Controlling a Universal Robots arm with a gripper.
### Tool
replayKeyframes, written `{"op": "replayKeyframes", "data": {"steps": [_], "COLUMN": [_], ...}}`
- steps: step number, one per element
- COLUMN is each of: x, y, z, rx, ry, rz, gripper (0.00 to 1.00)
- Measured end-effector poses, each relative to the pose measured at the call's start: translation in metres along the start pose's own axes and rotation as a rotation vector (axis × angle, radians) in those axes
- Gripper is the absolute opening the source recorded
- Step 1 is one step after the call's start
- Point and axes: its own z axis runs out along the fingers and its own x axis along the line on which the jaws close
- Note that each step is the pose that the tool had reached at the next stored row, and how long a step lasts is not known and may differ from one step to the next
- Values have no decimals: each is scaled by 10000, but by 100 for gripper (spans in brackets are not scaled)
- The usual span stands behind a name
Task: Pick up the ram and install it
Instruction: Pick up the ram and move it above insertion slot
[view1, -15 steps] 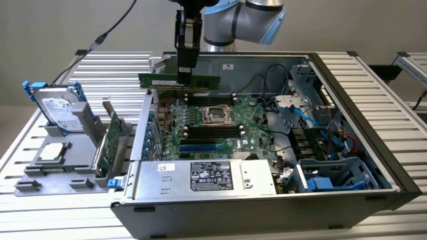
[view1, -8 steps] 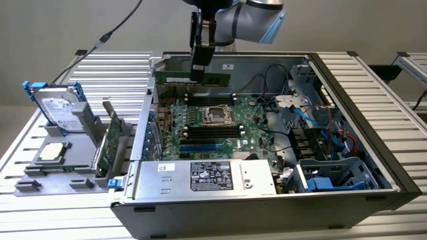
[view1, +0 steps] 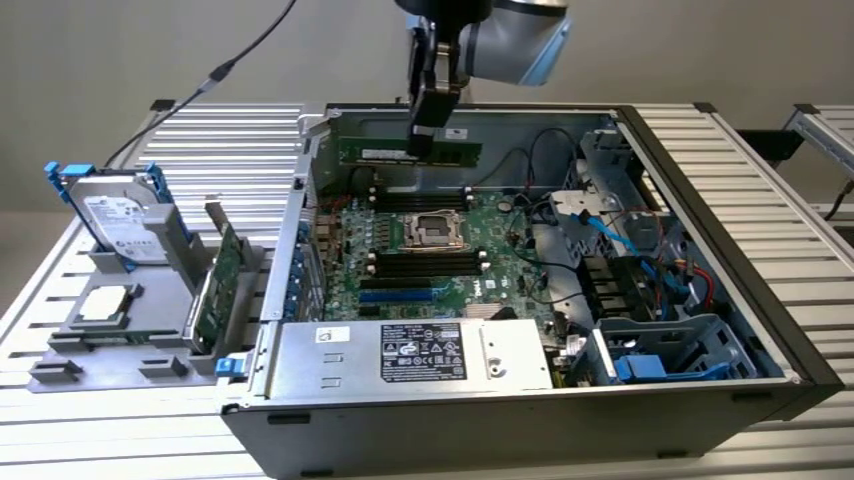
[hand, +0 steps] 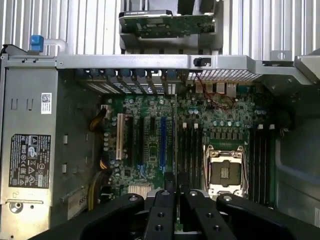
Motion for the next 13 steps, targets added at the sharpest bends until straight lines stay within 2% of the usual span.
{"op": "replayKeyframes", "data": {"steps": [6, 11, 13], "x": [-200, -424, -511], "y": [-164, -219, -229], "z": [59, 109, 119], "rx": [0, 1, 18], "ry": [-1, 4, 20], "rz": [0, 0, 3], "gripper": [13, 13, 13]}}
